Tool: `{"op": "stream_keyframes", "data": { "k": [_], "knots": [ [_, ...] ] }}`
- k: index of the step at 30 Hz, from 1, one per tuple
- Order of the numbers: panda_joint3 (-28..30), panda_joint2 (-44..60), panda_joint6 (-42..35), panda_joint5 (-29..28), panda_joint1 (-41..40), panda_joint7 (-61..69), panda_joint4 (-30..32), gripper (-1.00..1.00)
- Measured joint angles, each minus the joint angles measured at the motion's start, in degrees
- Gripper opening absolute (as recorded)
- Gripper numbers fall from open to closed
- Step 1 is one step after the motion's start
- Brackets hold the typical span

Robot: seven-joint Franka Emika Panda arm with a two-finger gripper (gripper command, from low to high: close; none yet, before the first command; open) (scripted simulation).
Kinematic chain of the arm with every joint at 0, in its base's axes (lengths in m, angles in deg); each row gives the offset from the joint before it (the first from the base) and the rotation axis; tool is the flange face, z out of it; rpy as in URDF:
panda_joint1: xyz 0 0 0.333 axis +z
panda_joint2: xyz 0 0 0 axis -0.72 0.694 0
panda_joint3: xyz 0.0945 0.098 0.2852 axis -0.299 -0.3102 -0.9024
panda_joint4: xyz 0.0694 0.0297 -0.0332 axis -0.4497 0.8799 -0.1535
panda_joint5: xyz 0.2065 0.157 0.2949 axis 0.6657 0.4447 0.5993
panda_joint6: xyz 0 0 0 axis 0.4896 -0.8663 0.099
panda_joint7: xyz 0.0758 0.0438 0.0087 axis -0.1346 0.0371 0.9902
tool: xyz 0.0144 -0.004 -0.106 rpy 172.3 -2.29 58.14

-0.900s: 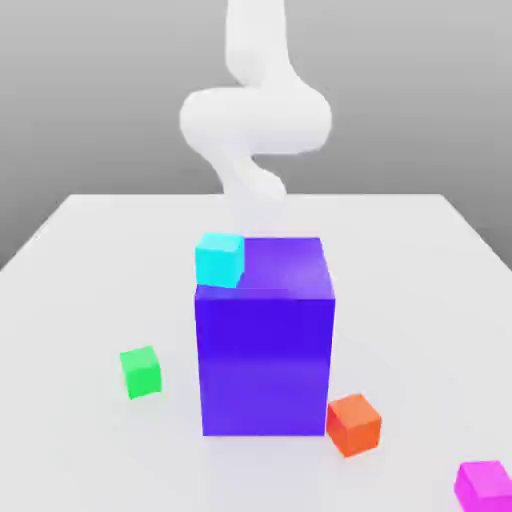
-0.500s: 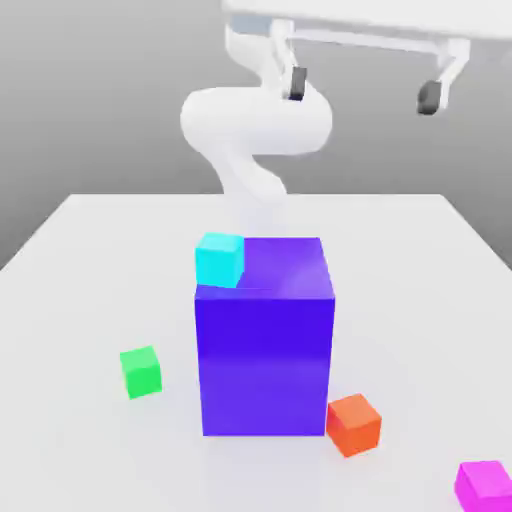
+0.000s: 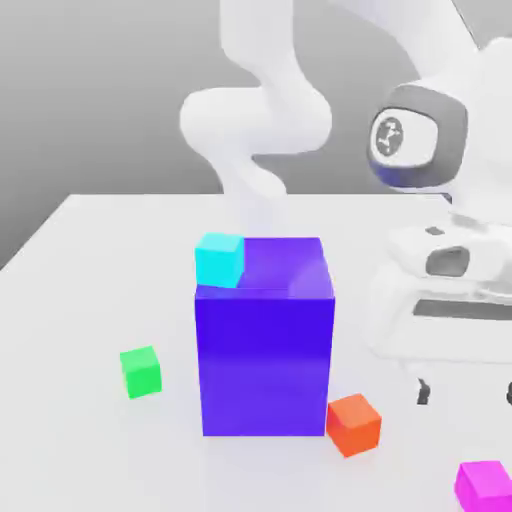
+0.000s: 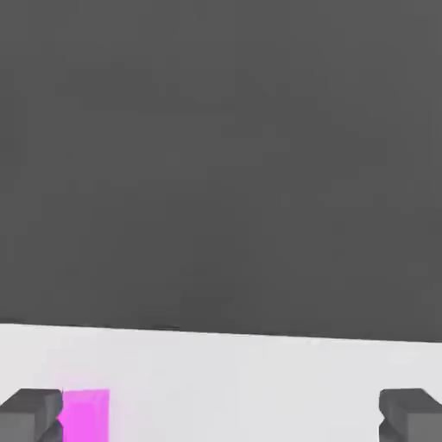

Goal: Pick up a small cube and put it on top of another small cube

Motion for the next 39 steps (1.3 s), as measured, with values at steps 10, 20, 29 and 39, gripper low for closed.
{"op": "stream_keyframes", "data": {
  "k": [10, 20, 29, 39],
  "knots": [
    [2.63, 18.44, 9.79, -2.8, 6.45, -5.93, -2.72, -1.0],
    [-0.31, 13.09, 5.98, 0.36, 4.21, -3.68, -1.3, -1.0],
    [3.25, -2.88, 5.38, 11.64, -6.65, -4.81, 8.9, -1.0],
    [12.09, -21.37, 8.53, 22.81, -22.44, -12.91, 26.14, -1.0]
  ]
}}
